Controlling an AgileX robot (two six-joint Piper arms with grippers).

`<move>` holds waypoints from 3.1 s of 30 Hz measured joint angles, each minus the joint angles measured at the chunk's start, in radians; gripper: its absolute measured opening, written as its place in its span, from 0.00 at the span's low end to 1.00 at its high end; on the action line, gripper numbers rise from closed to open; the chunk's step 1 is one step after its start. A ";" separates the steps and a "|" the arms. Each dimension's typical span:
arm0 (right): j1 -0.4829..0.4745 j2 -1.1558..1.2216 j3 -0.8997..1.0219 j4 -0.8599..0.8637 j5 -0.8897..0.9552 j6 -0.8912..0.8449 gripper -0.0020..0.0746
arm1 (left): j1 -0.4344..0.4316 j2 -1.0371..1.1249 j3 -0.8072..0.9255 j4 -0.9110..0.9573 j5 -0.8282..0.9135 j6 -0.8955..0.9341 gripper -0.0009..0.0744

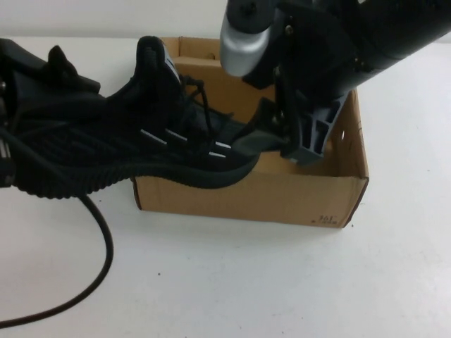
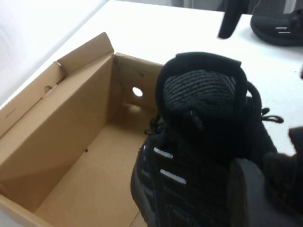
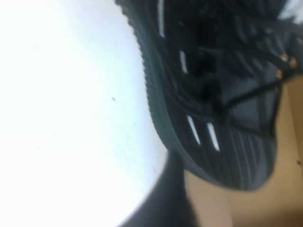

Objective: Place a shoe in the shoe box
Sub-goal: Hand over the shoe, then place the shoe in the shoe box

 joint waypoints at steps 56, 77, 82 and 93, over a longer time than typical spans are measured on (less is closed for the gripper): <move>-0.254 0.167 0.002 0.781 -0.033 -0.376 0.88 | 0.008 -0.002 -0.004 -0.005 0.019 -0.045 0.07; -0.183 0.214 0.002 0.712 -0.035 -0.369 0.27 | 0.008 -0.004 -0.004 -0.005 0.025 -0.049 0.07; -0.183 0.215 0.002 0.710 -0.035 -0.369 0.06 | 0.008 -0.004 -0.004 -0.001 0.026 -0.049 0.07; -0.182 0.220 0.002 0.702 -0.027 -0.369 0.05 | 0.008 -0.005 -0.009 -0.023 0.009 -0.270 0.61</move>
